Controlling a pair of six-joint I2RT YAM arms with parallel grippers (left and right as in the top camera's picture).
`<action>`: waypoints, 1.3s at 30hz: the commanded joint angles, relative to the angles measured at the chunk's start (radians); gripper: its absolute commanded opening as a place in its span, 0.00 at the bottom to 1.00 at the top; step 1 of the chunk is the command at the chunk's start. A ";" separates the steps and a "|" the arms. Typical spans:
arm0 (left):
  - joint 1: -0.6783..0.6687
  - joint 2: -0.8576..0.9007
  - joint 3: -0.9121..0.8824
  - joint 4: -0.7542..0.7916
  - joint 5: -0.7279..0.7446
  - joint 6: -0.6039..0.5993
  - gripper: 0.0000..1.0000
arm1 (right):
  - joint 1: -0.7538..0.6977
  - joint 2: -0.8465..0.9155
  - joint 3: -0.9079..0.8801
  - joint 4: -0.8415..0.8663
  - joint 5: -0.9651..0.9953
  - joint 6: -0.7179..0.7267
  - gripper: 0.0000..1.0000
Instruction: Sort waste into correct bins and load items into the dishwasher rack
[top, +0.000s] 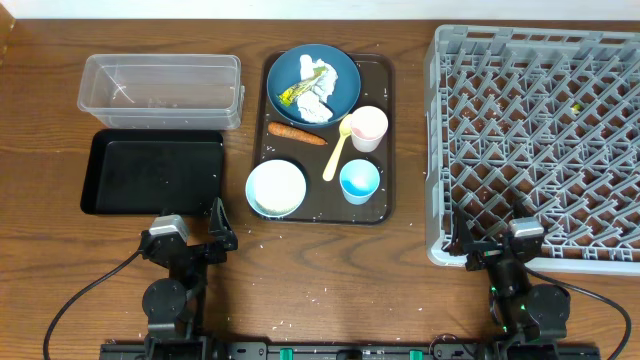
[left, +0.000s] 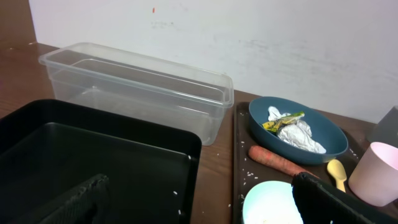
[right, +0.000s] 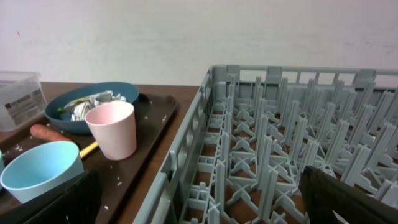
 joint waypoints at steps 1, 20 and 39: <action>-0.003 -0.007 -0.014 -0.044 -0.021 0.020 0.95 | 0.006 -0.005 -0.002 0.013 0.008 0.000 0.99; -0.003 0.061 0.144 0.260 0.069 0.020 0.95 | 0.006 -0.003 0.043 0.398 0.063 0.132 0.99; -0.064 1.294 1.358 -0.277 0.327 0.022 0.95 | 0.006 0.505 0.669 -0.108 -0.003 0.129 0.99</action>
